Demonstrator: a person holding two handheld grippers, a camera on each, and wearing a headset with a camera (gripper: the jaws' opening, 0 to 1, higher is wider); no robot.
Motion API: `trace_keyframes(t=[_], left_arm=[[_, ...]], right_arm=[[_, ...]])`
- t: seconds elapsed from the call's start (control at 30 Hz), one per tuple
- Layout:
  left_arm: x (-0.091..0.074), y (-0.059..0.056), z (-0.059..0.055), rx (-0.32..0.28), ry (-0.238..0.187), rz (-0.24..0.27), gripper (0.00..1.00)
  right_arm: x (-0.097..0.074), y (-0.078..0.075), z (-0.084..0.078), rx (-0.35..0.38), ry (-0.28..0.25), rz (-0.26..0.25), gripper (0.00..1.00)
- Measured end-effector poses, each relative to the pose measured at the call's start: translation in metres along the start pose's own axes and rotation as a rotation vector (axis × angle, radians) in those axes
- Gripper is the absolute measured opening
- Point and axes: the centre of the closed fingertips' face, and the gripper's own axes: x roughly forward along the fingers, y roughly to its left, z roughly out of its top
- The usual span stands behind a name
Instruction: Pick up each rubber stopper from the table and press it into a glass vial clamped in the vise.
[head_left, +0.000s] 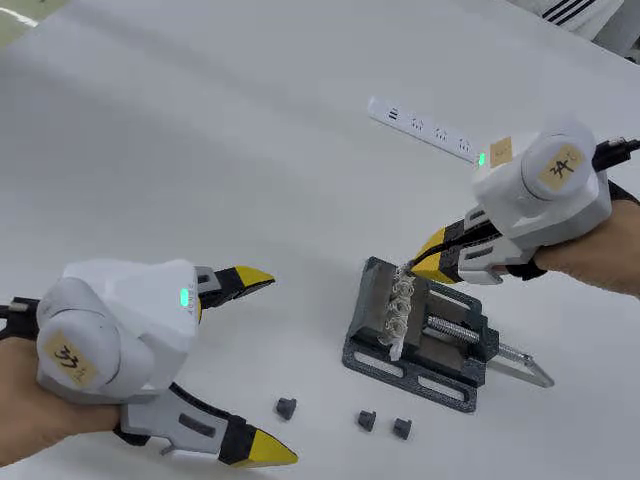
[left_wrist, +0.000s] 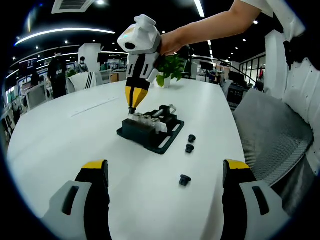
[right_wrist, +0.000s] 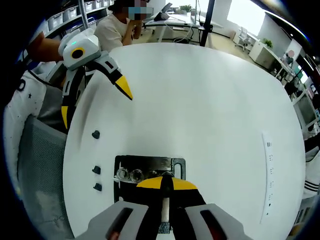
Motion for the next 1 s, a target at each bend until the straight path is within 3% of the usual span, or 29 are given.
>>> trace_keyframes(t=[0.47,1.0], left_arm=[[0.0021,0.0017,0.0039,0.001,-0.009,0.001,0.94],[0.0063,0.0027,0.005,0.0,-0.015,-0.005,0.94]], right_arm=[[0.0014,0.0006,0.0006,-0.008,0.04,0.039,0.0],[0.0021,0.0027,0.0024,-0.019,0.089,0.045,0.0]])
